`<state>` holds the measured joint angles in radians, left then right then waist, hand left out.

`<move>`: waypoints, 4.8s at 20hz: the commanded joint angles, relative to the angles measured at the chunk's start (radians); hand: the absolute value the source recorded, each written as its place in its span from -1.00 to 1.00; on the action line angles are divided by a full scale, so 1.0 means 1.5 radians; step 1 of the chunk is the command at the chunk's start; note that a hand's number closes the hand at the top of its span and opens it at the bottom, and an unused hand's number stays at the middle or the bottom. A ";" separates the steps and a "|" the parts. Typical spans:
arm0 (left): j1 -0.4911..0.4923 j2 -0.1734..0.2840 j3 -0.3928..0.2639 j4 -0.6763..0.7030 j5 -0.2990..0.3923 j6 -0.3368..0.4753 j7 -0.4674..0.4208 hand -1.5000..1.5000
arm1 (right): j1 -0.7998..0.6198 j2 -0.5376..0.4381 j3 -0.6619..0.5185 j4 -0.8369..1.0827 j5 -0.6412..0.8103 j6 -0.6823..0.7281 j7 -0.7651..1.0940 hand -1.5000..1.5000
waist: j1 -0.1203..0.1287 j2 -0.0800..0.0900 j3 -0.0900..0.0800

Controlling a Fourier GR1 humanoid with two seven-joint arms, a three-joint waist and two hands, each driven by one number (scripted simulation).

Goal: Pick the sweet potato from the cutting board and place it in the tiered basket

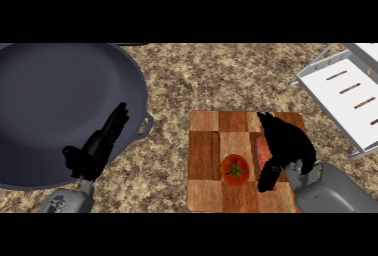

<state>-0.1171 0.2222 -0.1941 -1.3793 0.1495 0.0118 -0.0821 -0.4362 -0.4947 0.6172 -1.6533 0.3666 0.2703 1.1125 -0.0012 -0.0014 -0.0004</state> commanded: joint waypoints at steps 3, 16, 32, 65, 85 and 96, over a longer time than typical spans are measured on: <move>0.000 -0.040 -0.017 0.020 -0.028 0.018 -0.015 0.00 | 0.081 0.015 0.004 -0.007 0.063 -0.019 0.066 -1.00 | -0.004 0.000 0.000; 0.050 -0.043 0.007 -0.005 -0.048 -0.015 -0.035 0.00 | 0.079 0.086 -0.090 0.131 0.122 0.024 -0.062 -1.00 | 0.005 0.001 0.000; 0.005 -0.062 0.066 0.034 -0.068 -0.054 -0.019 0.00 | 0.161 0.177 -0.120 0.085 0.292 -0.049 -0.212 1.00 | 0.000 0.000 0.000; 0.026 -0.076 0.044 -0.028 -0.087 -0.057 0.025 0.00 | 0.217 -0.254 -0.822 -0.120 -0.011 -0.158 -0.084 1.00 | 0.016 0.004 0.000; -0.023 -0.094 0.060 0.015 -0.095 -0.067 0.014 0.00 | -0.278 -0.238 -0.580 0.519 0.093 -0.230 -0.249 1.00 | 0.025 0.007 0.000; -0.008 -0.083 0.076 0.035 -0.097 -0.080 -0.019 0.00 | -0.396 -0.197 -0.649 0.768 0.071 -0.316 -0.408 1.00 | 0.023 0.008 0.001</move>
<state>-0.1558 0.1060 -0.0758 -1.3266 0.0109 -0.1111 -0.0919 -0.9791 -0.7966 -0.3143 -0.5894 0.5027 -0.1860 0.5552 0.0395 0.0126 0.0012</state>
